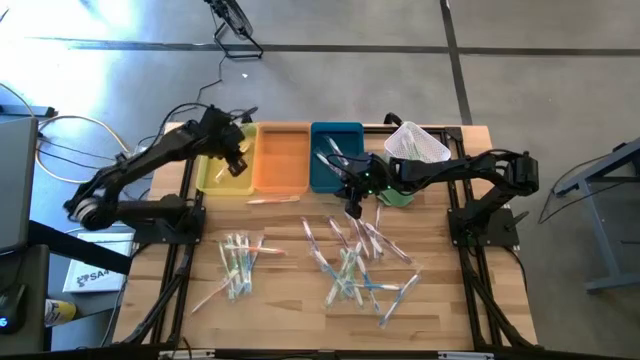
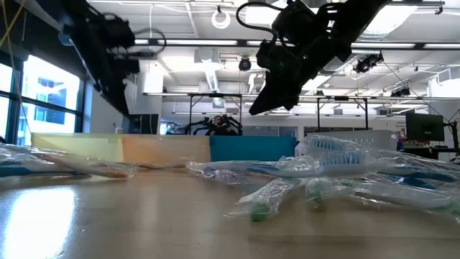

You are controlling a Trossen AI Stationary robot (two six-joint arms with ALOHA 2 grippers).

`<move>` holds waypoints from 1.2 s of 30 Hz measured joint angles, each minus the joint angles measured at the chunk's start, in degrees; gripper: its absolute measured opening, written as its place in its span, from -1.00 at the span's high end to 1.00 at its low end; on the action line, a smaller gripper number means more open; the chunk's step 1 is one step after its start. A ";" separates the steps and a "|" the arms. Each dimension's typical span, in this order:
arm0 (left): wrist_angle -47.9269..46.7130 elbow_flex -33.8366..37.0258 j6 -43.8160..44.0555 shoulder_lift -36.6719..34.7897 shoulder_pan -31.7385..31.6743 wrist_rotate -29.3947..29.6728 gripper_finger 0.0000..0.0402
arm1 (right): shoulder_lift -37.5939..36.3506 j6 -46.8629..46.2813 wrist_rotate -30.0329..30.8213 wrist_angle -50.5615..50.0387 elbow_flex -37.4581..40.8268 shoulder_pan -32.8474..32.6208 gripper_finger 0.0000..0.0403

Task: Pick & Place Toothbrushes
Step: Put the yellow toothbrush into the yellow bin

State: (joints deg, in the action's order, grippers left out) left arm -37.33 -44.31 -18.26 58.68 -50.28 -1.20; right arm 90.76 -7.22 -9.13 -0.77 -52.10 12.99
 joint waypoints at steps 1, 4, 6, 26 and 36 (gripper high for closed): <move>-0.79 0.00 -0.04 -2.02 1.82 0.09 0.41 | 0.00 0.00 0.02 0.01 0.00 0.00 0.98; -2.49 0.00 0.06 -7.84 8.64 0.24 0.41 | 0.00 0.00 0.02 0.01 0.00 0.00 0.98; -2.91 0.00 0.35 -11.25 13.54 0.23 0.41 | 0.00 0.00 0.02 0.01 0.00 0.00 0.98; -3.36 -0.02 -0.20 -9.02 46.04 7.20 0.41 | 0.00 0.00 0.02 0.08 0.00 0.02 0.98; -3.96 -0.02 8.51 2.54 51.04 14.67 0.41 | 0.00 0.03 0.20 0.10 0.02 0.02 0.98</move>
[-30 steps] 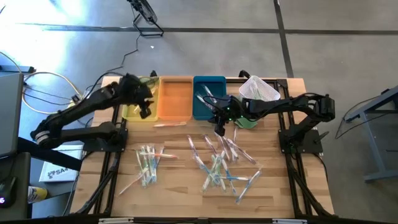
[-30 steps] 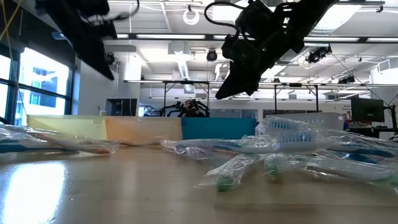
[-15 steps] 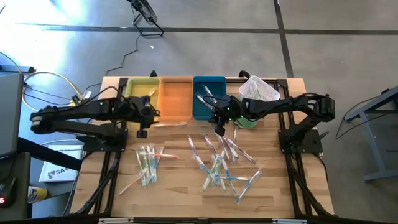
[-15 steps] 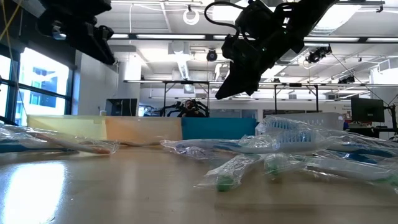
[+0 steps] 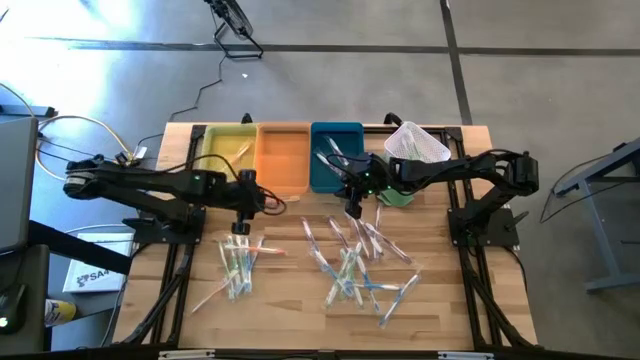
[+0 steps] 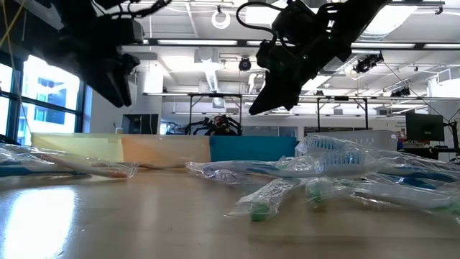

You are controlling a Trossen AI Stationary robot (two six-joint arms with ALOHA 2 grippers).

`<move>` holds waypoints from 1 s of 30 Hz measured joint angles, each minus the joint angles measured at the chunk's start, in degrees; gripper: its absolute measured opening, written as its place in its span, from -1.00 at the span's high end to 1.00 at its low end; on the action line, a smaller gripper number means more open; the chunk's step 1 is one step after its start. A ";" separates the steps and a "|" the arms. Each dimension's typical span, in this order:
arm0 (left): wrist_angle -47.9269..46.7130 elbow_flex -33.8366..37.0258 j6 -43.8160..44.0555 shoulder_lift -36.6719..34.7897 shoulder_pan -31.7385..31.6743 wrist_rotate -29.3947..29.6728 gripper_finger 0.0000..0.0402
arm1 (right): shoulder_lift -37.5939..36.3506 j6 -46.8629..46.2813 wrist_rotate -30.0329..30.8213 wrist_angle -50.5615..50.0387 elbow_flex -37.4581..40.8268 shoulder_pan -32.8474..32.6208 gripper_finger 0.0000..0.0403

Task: Pick & Place Toothbrushes
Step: Put the yellow toothbrush into the yellow bin

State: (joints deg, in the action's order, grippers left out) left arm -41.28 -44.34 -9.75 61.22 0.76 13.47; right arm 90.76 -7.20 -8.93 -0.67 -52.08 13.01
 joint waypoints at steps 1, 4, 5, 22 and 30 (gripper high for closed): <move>-0.41 0.00 0.83 1.00 0.58 0.41 0.41 | 0.00 0.09 0.00 0.00 -0.01 -0.02 0.98; -1.14 0.00 2.51 3.88 1.69 0.67 0.41 | 0.00 1.39 0.02 0.02 0.00 -0.01 0.98; -1.41 0.03 2.72 4.63 1.68 0.64 0.41 | 0.00 1.48 0.00 0.02 0.00 -0.02 0.98; -1.29 0.02 5.23 8.68 1.48 6.46 0.41 | 0.00 1.50 0.02 0.00 0.00 -0.02 0.98; -1.31 0.04 8.86 9.19 1.50 6.80 0.72 | 0.00 1.71 0.02 -0.04 0.00 -0.02 0.98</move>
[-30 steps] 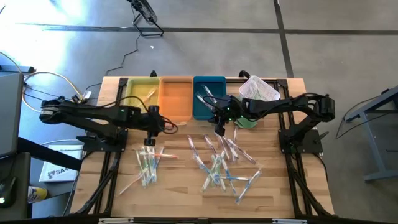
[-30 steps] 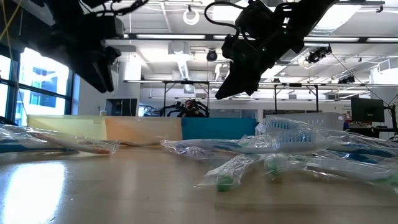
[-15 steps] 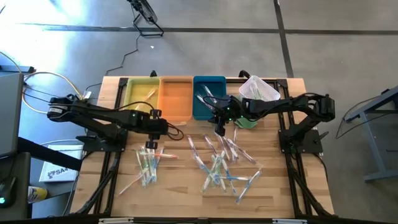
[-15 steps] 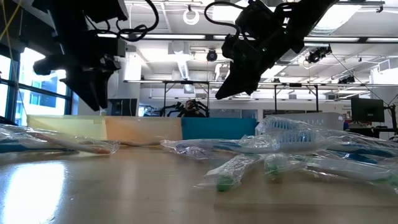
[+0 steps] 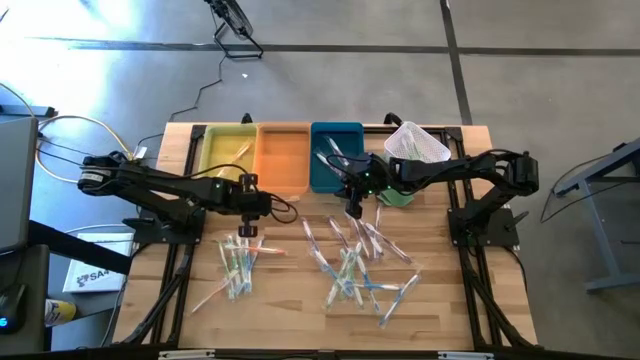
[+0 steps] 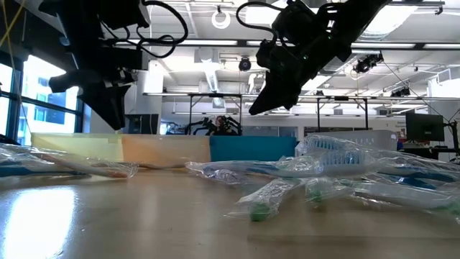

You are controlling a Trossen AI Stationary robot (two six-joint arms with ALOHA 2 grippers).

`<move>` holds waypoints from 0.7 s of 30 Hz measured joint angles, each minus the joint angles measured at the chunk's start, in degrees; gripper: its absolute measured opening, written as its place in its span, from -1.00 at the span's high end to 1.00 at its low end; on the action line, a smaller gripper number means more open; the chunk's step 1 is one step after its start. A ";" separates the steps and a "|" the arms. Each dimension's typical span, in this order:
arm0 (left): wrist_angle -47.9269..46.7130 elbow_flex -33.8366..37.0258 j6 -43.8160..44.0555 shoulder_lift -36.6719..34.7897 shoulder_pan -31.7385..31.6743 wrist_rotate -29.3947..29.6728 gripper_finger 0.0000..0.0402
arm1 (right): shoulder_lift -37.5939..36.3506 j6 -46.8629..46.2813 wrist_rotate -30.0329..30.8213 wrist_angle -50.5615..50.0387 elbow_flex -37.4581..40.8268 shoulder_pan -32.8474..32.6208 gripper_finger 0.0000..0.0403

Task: Pick & Place Toothbrushes
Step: Put the yellow toothbrush into the yellow bin

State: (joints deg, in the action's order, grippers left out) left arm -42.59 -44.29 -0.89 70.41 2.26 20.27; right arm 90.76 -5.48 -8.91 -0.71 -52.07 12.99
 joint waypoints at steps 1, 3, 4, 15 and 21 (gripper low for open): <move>0.00 0.00 0.11 0.00 0.00 0.00 0.81 | 0.00 0.24 0.00 0.00 0.00 0.01 0.98; 0.02 0.00 0.22 0.00 0.04 0.09 0.95 | 0.00 0.99 -0.02 0.00 0.00 0.01 0.98; 0.03 0.00 0.32 0.00 0.07 0.39 0.96 | 0.00 1.04 0.00 0.00 0.00 0.00 0.98; 1.30 0.05 7.04 5.15 10.05 9.26 1.00 | 0.00 1.22 0.00 -0.51 0.02 0.02 0.98; -0.35 0.00 13.95 8.03 13.68 16.53 1.00 | 0.00 1.24 0.00 -0.42 0.02 0.02 0.98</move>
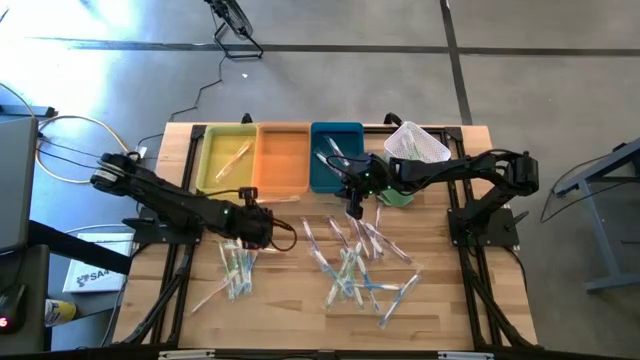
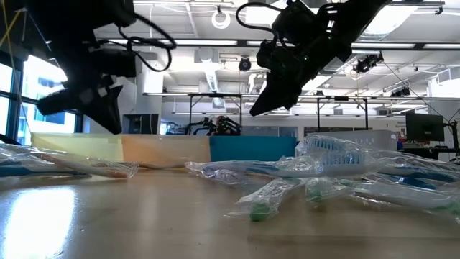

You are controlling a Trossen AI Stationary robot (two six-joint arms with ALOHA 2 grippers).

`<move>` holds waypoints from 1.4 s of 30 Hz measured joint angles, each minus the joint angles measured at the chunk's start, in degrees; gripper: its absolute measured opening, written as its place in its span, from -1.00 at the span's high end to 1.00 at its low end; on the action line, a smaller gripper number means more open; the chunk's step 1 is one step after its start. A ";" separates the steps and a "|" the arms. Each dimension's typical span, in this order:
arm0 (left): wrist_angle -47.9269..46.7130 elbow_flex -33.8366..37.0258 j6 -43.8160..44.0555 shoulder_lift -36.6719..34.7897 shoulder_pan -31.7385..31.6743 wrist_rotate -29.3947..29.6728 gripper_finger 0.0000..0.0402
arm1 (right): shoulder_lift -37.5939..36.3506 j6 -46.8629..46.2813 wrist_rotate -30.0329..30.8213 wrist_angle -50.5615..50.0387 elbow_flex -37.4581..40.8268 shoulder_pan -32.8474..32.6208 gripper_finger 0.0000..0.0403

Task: Pick & Place Toothbrushes
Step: Put the yellow toothbrush into the yellow bin

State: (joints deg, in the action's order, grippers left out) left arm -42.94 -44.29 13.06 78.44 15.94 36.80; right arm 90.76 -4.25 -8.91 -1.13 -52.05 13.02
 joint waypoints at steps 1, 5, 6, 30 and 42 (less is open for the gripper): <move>-0.54 0.00 0.50 0.65 -0.01 1.88 1.00 | 0.00 0.00 0.00 -0.02 0.00 0.00 0.98; -1.32 0.06 0.81 4.40 -0.80 6.40 1.00 | 0.00 -0.01 0.00 -0.03 0.00 -0.02 0.98; -1.00 0.03 0.74 5.51 -1.23 6.79 1.00 | 0.00 -0.01 0.00 -0.05 0.00 0.00 0.98; 0.37 0.40 6.80 15.54 -5.50 10.23 1.00 | 0.00 0.01 0.02 -0.02 0.00 0.00 0.98; 6.96 3.89 4.62 15.47 -7.31 4.41 1.00 | 0.00 0.00 0.02 0.00 0.00 -0.02 0.98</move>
State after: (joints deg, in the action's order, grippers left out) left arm -35.97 -40.40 17.68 93.91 8.63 41.21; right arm 90.76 -4.25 -8.88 -1.13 -52.05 13.00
